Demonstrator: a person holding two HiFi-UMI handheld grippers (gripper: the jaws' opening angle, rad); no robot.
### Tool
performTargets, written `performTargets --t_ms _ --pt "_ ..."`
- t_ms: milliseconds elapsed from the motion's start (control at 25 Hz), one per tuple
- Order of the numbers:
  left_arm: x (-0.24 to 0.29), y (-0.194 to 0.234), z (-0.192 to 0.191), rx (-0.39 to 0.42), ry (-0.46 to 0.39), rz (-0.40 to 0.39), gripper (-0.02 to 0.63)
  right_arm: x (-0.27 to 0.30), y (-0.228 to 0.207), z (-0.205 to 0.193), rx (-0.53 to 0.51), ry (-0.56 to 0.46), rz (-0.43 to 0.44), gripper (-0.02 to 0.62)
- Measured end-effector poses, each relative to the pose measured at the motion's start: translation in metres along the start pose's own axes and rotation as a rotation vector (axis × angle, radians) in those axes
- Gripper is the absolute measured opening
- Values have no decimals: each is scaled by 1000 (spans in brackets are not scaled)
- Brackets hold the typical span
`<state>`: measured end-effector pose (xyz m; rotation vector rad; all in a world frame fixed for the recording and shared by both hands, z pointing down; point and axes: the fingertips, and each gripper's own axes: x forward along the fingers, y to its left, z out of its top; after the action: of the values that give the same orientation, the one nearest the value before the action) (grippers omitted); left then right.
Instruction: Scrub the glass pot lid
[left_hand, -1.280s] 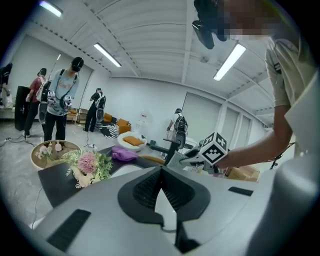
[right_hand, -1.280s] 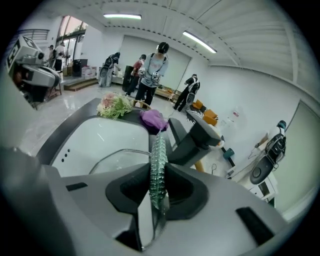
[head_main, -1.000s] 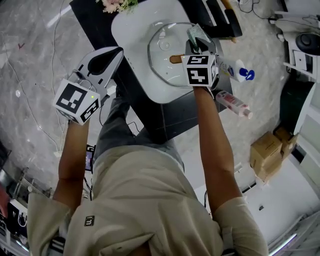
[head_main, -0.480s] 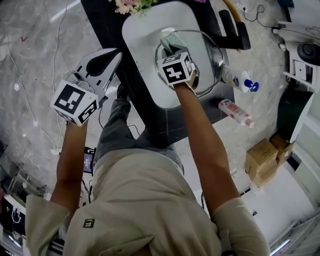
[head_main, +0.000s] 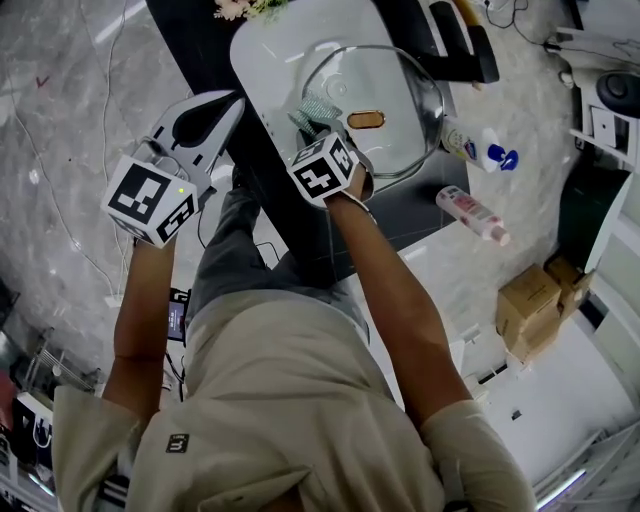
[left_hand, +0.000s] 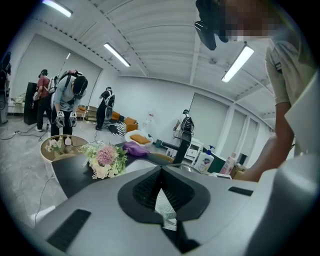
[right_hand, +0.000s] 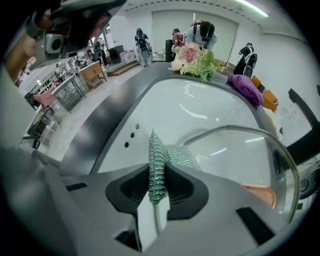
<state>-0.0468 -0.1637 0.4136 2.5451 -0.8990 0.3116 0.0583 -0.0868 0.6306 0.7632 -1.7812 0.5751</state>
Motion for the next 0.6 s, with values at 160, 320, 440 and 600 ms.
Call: performTargets --t_ms 160,320,440,600 --pt "13 -13 7 -4 8 -21 15 -16 10 -30 53 4 38 89" --pt "20 -23 22 20 35 -35 15 -40 4 -57 116 -10 49 89" --pt "27 -25 29 56 47 -45 15 -57 -23 -65 149 -41 11 89" --pt "39 -32 37 84 43 -52 15 -85 -42 -78 244 -84 -15 89"
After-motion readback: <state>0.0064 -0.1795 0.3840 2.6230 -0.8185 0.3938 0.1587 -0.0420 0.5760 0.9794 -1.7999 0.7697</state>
